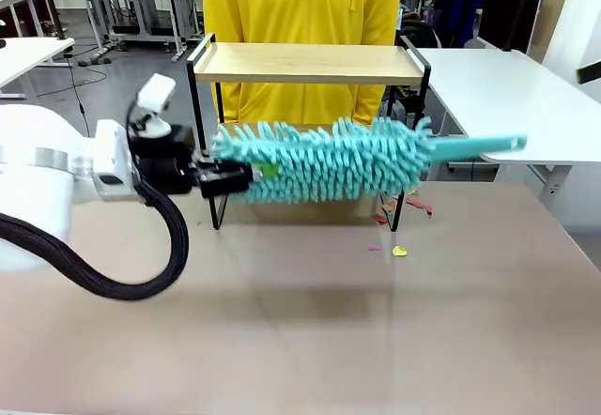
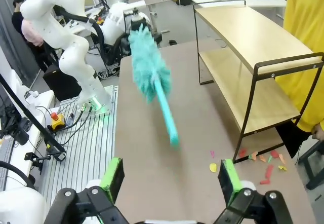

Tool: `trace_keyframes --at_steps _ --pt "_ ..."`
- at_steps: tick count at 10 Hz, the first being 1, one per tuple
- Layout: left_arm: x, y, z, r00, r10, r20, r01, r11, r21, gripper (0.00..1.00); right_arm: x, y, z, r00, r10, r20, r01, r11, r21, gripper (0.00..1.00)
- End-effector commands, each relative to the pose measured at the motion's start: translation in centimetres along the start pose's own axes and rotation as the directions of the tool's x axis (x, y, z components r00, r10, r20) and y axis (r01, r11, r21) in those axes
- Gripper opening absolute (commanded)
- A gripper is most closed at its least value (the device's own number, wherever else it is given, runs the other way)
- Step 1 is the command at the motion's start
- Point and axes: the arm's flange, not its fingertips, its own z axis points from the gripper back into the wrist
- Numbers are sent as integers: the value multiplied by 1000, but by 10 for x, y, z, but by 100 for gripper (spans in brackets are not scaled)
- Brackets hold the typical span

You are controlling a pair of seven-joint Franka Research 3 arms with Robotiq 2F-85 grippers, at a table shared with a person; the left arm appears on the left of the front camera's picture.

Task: Clean the shelf.
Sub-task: Hand the Duster back to the human.

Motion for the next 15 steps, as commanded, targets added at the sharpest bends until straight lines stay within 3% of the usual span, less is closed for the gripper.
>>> trace_keyframes --at_steps 1,3,6,8,9,11,13,15 --pt "69 -7 24 998 -28 60 24 997 77 17 1 2 1 1000 -1 -1 1 1000 5 100" --pt "122 -12 57 990 -52 133 34 991 130 17 1 2 1 1000 -1 -1 1 1000 5 100" --pt "156 -12 129 996 -53 76 12 889 458 17 1 2 1 1000 -1 -1 1 1000 5 100" --pt "150 -9 183 999 -23 47 -17 702 712 17 1 2 1 1000 -1 -1 1 1000 5 100" --pt "147 -14 215 998 -62 30 8 538 843 17 1 2 1 1000 -1 -1 1 1000 5 100" --pt "137 -22 252 994 -83 72 -40 343 939 17 1 2 1 1000 -1 -1 1 1000 5 100" --pt "125 -23 260 997 -67 36 -19 247 969 17 1 2 1 1000 -1 -1 1 1000 5 100" --pt "112 -16 254 999 -50 11 2 257 967 17 1 2 1 1000 -1 -1 1 1000 5 100"
